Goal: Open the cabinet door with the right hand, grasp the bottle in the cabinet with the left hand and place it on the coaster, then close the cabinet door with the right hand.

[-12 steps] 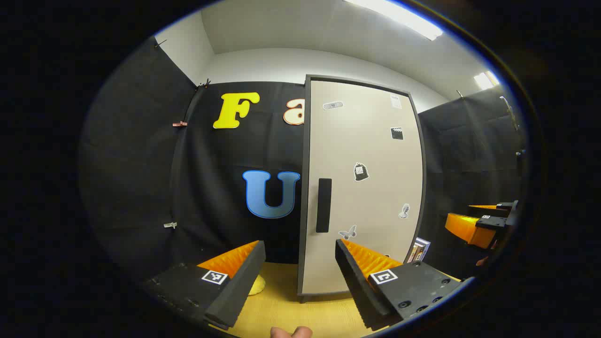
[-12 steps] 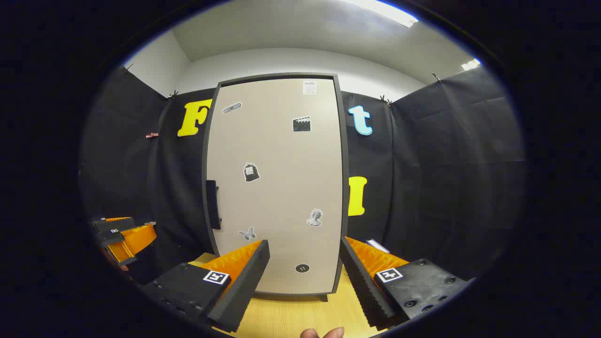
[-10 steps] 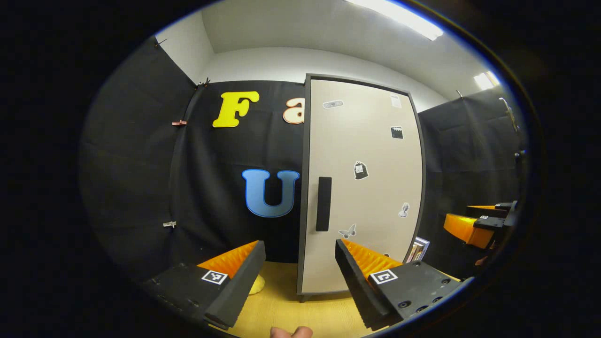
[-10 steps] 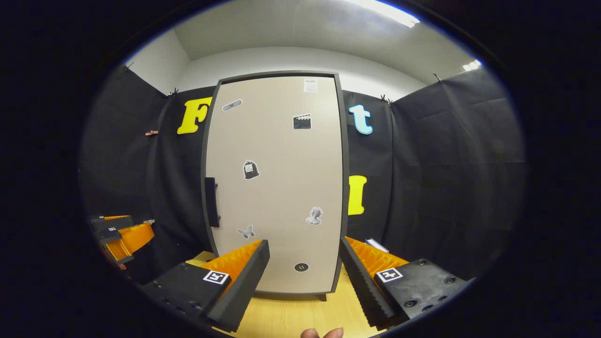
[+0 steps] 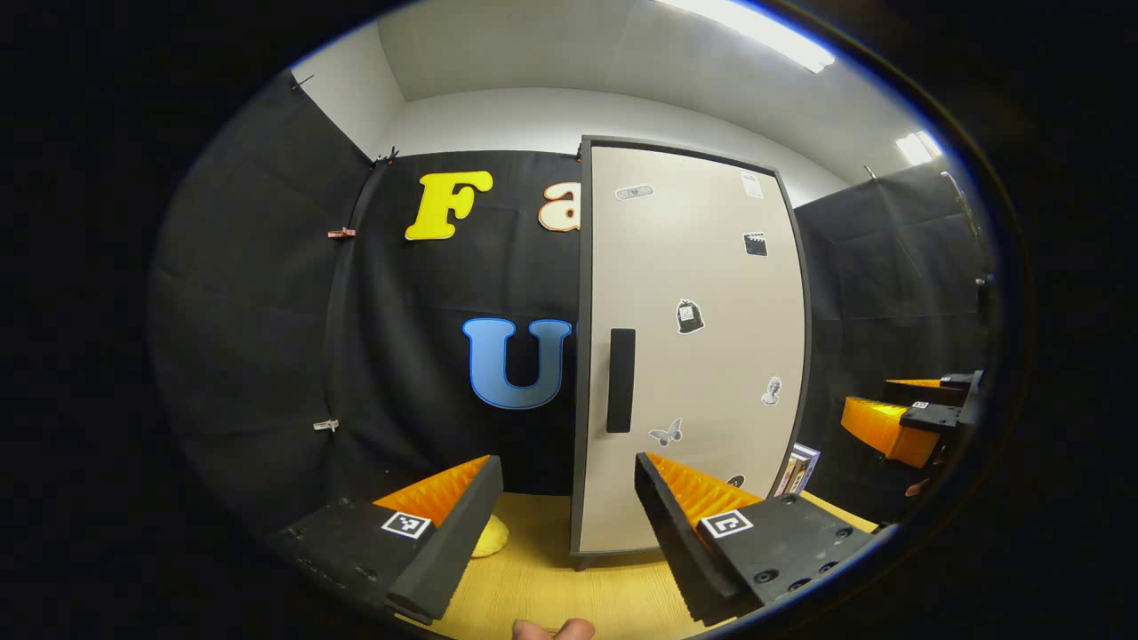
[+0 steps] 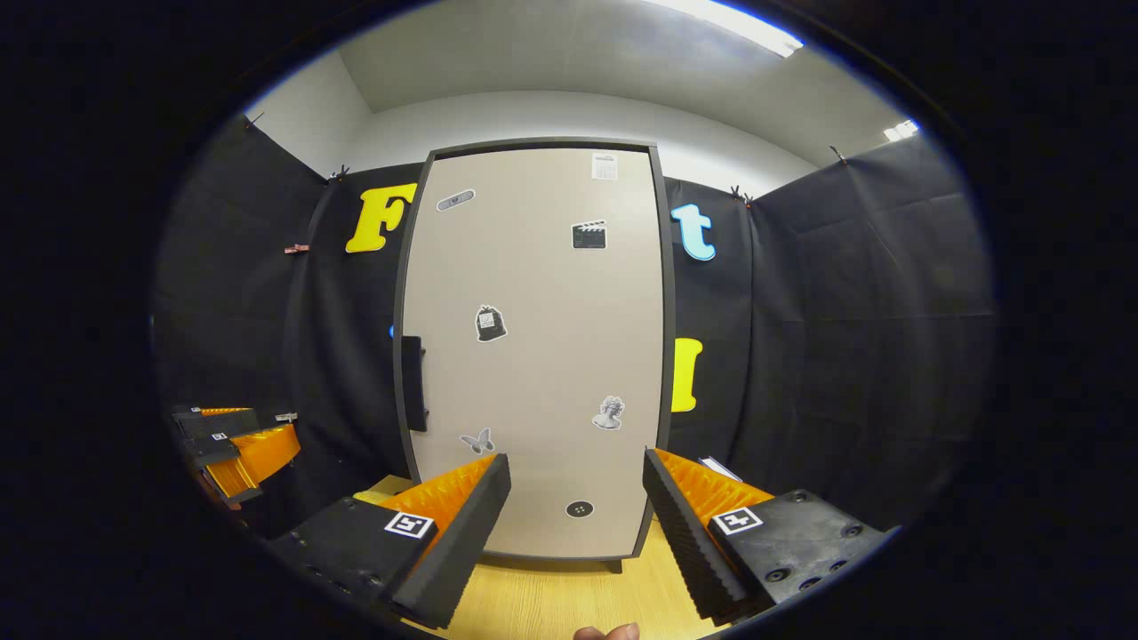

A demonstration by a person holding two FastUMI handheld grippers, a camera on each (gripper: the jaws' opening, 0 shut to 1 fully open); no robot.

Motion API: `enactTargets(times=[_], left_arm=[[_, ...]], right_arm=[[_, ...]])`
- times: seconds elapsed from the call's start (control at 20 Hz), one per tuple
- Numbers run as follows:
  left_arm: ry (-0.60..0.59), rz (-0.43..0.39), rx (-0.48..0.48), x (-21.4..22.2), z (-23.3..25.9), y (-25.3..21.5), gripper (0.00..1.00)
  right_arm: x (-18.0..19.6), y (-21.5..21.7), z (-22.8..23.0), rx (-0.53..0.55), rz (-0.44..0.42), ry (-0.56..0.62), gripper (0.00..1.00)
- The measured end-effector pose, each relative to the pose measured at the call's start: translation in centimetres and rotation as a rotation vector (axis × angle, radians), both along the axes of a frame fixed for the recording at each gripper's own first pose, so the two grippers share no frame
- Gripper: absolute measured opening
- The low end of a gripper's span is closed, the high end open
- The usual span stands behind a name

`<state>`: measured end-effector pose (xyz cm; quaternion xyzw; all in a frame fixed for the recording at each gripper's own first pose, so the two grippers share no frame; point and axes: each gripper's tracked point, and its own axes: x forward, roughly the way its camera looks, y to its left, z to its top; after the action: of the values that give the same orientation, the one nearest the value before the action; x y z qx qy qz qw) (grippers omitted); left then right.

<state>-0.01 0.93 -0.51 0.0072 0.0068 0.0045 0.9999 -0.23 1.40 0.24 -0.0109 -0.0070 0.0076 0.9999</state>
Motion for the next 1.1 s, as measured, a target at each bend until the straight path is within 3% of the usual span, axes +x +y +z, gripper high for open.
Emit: enactTargets(times=[0.55,1.1], left_arm=[[-0.010,-0.009,0.021,-0.5,0.2,1.0,0.95],[0.000,0.030,0.022,-2.4,-1.0,7.3,0.95]], right_arm=[[0.2,2.6,1.3,0.037,0.039,-0.003,0.97],[7.5,14.9,2.9,0.060,0.146,-0.049,0.97]])
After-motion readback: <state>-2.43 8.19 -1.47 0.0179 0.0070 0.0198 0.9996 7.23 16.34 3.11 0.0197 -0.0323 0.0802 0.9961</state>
